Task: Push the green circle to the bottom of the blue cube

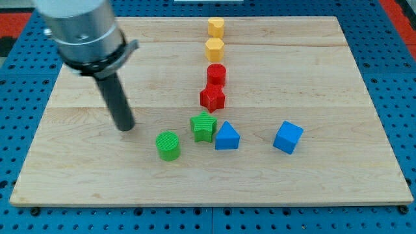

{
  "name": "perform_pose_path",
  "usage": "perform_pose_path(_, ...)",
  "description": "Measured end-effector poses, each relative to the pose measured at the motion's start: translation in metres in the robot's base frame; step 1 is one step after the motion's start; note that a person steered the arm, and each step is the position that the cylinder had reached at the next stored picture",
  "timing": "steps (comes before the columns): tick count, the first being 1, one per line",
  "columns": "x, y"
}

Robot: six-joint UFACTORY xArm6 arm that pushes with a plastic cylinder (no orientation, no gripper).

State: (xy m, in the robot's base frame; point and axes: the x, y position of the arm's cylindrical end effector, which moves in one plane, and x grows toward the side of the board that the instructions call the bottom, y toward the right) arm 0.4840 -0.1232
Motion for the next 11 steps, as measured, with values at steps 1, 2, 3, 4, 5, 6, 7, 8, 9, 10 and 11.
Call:
perform_pose_path(1,0.038,0.035)
perform_pose_path(2,0.068,0.076)
perform_pose_path(3,0.080,0.110)
perform_pose_path(4,0.110,0.110)
perform_pose_path(5,0.104,0.146)
perform_pose_path(6,0.105,0.123)
perform_pose_path(7,0.100,0.096)
perform_pose_path(8,0.088,0.096)
perform_pose_path(9,0.080,0.138)
perform_pose_path(10,0.074,0.163)
perform_pose_path(11,0.074,0.187)
